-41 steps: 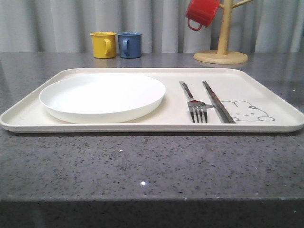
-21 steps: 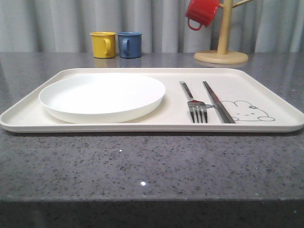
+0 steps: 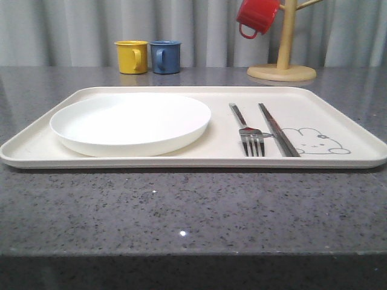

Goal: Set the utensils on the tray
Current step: 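Grasp the silver spoon with the right gripper and lift it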

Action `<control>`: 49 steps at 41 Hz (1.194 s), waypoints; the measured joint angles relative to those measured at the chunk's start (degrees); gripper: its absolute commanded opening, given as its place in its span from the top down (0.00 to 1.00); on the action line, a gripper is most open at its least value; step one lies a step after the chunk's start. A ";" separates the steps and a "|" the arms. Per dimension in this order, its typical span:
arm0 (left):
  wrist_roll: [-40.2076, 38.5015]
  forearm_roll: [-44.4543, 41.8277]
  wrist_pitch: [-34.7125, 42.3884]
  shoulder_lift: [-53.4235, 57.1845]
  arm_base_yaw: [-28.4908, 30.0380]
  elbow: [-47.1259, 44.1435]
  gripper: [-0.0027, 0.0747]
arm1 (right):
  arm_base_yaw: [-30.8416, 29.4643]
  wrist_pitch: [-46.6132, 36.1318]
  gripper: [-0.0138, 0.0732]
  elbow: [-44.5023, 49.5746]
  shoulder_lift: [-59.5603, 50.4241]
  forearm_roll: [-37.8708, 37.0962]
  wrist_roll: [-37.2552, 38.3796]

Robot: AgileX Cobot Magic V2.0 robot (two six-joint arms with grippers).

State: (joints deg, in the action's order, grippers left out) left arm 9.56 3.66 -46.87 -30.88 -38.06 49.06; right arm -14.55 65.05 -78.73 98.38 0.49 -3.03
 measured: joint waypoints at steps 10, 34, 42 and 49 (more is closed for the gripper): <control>0.00 0.00 0.00 0.00 0.00 0.00 0.49 | 0.00 -1.26 0.55 0.00 1.05 0.00 0.00; 0.00 0.00 0.00 0.00 0.00 0.00 0.49 | 0.00 0.59 0.85 -0.46 2.15 -0.49 -0.17; 0.00 0.00 0.00 0.00 0.00 0.00 0.49 | 3.69 4.18 0.85 -2.38 1.30 0.54 -0.17; 0.00 0.00 0.00 0.00 0.00 0.00 0.49 | 11.13 4.93 0.85 -5.06 -0.66 1.88 -0.17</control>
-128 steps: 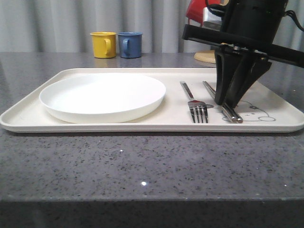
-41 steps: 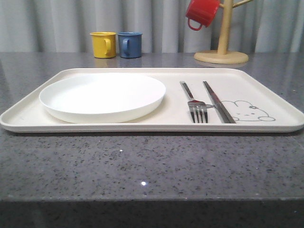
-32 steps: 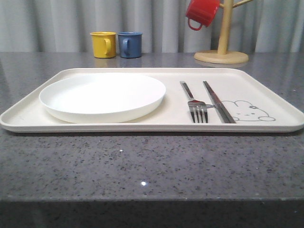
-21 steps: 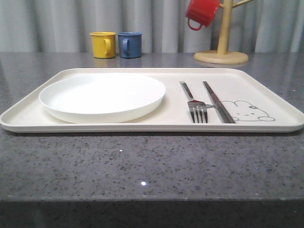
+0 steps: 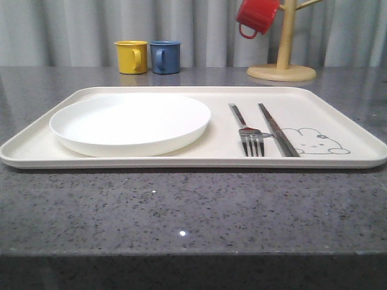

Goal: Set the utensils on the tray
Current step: 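Grasp the silver spoon with the right gripper and lift it, then lower the spoon onto the tray beside the chopsticks and release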

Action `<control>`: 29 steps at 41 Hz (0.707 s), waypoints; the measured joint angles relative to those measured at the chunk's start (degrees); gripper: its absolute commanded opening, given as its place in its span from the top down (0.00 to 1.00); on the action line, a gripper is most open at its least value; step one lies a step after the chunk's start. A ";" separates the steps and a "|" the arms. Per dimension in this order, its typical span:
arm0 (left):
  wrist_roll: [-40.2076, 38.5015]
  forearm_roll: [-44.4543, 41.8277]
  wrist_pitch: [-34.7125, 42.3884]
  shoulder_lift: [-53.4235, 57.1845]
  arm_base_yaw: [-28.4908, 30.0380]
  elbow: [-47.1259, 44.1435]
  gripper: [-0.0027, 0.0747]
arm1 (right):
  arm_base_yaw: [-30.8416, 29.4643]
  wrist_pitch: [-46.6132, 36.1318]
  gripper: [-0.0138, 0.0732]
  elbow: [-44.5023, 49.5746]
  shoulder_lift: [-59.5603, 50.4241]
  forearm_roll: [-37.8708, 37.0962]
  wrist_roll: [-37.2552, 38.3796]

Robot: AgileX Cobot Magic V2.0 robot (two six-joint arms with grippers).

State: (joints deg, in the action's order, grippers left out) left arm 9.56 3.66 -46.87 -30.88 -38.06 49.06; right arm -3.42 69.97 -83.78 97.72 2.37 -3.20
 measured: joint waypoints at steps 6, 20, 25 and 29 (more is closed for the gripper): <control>0.00 0.00 0.00 0.00 0.00 0.00 0.49 | 5.83 0.00 0.85 -0.81 -0.26 3.62 0.00; 0.00 0.00 0.00 0.00 0.00 0.00 0.49 | 11.36 0.18 0.85 -0.81 -0.26 11.98 4.20; 0.00 0.00 0.00 0.00 0.00 0.00 0.49 | 11.40 0.18 0.85 -0.70 -0.26 12.21 8.12; 0.00 0.00 0.00 0.00 0.00 0.00 0.49 | 11.78 0.18 0.85 -0.70 0.23 13.21 10.01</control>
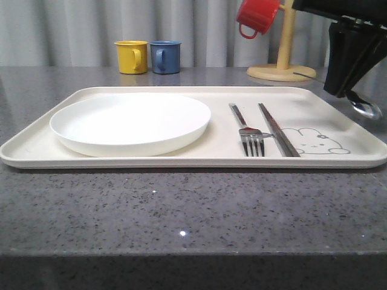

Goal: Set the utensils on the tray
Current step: 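Lower the spoon onto the tray beside the chopsticks and release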

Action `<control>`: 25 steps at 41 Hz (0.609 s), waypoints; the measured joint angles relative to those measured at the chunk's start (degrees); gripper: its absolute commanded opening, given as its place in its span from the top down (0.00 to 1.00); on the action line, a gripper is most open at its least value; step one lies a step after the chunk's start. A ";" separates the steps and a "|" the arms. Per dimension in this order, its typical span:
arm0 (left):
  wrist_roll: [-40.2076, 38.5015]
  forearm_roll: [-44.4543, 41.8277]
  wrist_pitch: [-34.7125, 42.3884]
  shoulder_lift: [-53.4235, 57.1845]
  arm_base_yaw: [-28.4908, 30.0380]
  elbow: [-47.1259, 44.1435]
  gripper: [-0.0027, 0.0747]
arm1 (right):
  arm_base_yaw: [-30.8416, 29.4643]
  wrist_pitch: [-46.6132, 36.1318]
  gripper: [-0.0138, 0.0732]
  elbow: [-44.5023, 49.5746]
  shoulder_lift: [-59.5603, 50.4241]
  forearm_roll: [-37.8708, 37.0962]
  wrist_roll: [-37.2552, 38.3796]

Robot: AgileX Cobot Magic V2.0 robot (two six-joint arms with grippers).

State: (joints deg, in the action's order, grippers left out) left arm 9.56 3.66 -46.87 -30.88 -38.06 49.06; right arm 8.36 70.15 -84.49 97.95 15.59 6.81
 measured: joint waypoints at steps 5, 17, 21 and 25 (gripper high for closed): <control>0.00 0.00 0.00 0.00 0.00 0.00 0.49 | 1.33 0.00 0.85 0.00 1.44 1.20 1.30; 0.00 0.00 0.00 0.00 0.00 0.00 0.49 | 2.63 -2.52 0.70 0.09 4.72 2.20 5.47; 0.00 0.00 0.00 0.00 0.00 0.00 0.49 | 2.63 -2.61 0.61 0.09 4.76 2.00 5.60; 0.00 0.00 0.00 0.00 0.00 0.00 0.49 | 2.63 -2.80 0.59 0.09 4.85 2.00 5.69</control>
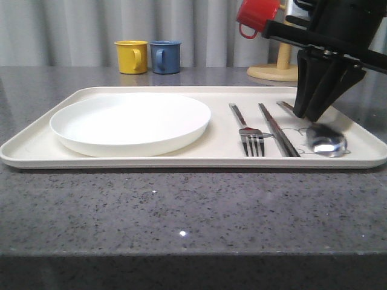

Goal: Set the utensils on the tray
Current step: 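Lower the spoon onto the tray beside the chopsticks and release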

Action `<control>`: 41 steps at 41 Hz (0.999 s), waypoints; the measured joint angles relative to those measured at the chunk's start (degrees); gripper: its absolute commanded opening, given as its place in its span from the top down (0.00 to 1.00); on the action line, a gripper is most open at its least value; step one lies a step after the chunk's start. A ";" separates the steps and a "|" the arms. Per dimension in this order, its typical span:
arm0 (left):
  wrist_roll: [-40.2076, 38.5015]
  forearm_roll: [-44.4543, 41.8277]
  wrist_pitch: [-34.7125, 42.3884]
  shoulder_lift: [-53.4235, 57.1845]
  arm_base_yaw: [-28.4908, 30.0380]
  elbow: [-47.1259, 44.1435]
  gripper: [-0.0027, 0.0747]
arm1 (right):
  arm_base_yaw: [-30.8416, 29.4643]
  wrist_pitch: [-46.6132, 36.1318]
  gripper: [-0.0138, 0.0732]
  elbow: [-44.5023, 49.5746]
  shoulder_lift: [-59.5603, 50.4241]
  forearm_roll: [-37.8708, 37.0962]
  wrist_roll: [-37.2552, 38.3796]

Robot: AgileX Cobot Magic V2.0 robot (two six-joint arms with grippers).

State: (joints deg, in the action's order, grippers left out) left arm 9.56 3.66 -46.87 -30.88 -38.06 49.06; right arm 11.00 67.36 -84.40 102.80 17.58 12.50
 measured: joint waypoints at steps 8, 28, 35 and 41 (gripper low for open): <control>0.00 0.00 0.00 0.00 0.00 0.00 0.49 | 0.00 -0.90 0.59 0.00 0.24 -0.36 0.00; 0.00 0.00 0.00 0.00 0.00 0.00 0.49 | 1.64 -0.68 0.59 7.57 -22.41 -10.75 -12.02; 0.00 0.00 0.00 0.00 0.00 0.00 0.49 | 2.04 0.33 0.59 15.63 -33.99 -15.64 -12.50; 0.00 0.00 0.00 0.00 0.00 0.00 0.49 | 4.03 -0.93 0.59 22.26 -43.94 -14.84 -12.50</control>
State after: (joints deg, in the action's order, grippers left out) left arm 9.56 3.66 -46.87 -30.88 -38.06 49.06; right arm 15.03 66.43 -62.14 58.86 2.74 0.00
